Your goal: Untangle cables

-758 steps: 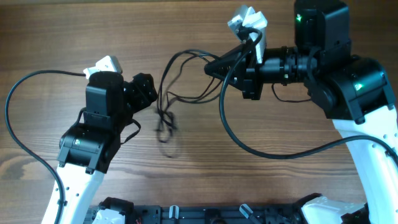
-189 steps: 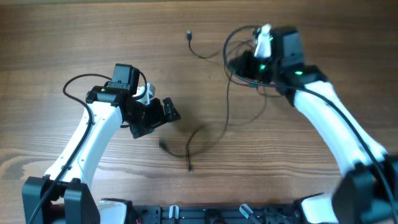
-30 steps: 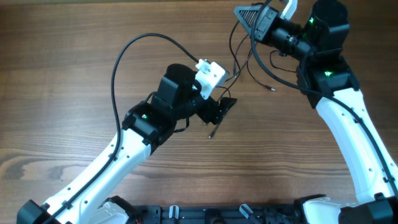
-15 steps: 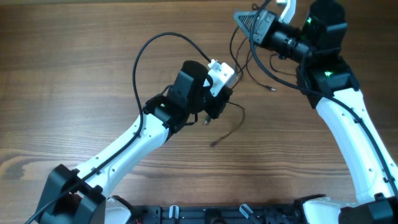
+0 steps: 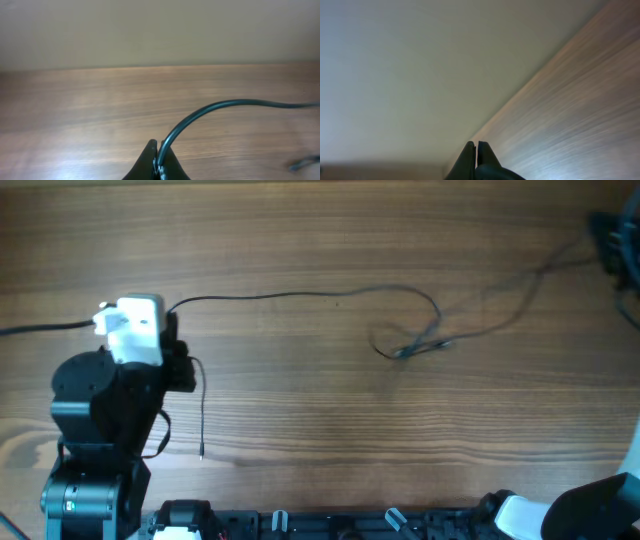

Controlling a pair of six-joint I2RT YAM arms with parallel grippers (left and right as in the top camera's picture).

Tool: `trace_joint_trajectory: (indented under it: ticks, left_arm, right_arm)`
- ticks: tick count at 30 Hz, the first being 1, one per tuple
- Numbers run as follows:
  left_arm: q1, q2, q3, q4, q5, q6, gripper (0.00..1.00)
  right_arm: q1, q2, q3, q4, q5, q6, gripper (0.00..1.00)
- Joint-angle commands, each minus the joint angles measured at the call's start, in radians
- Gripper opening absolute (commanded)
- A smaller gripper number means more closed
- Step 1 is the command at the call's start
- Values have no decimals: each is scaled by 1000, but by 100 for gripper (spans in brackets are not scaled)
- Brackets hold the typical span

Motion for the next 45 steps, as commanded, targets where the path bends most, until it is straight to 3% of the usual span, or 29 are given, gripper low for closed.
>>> trace_joint_trajectory:
  ticks: [1,4,9,13,15,20,21,22,23,24,28,30,35,40,45]
  left_arm:
    - [131,0,0,-26,-18,4,4]
    - [183,0,0,-26,10,4,4]
    - [187,24,0,-18,251,4,4]
    - [187,117,0,-11,548,4,4]
    - [186,187,0,-11,692,4,4]
    - [123,383,0,-1,873,4,4]
    - [104,402,0,13,895,4,8]
    - [83,420,0,25,919,3,22]
    - [61,433,0,32,929,3,50]
    - [38,444,0,35,929,1,100]
    - [-14,451,0,42,901,1,100]
    - [-23,451,0,36,810,0,100]
    - [-26,451,0,-192,266,-60,98]
    - [-26,451,0,-304,259,-60,98]
    - [-26,451,0,-304,274,-60,100]
  right_arm:
    - [-175,10,3,-11,-137,-6,4]
    - [-263,10,3,-13,-189,-6,4]
    - [-196,10,3,-14,-262,25,5]
    - [23,10,3,38,-285,81,4]
    - [159,10,3,136,-288,129,4]
    - [499,10,3,516,-287,293,4]
    - [525,10,3,529,-283,289,4]
    - [540,10,3,528,-280,289,4]
    - [552,11,3,525,-280,283,4]
    - [555,11,3,520,-281,282,4]
    - [555,11,3,517,-293,282,4]
    - [555,11,3,517,-298,282,4]
    - [555,11,3,517,-304,282,4]
    - [554,11,3,516,-299,256,4]
    - [467,11,3,344,-174,-86,4]
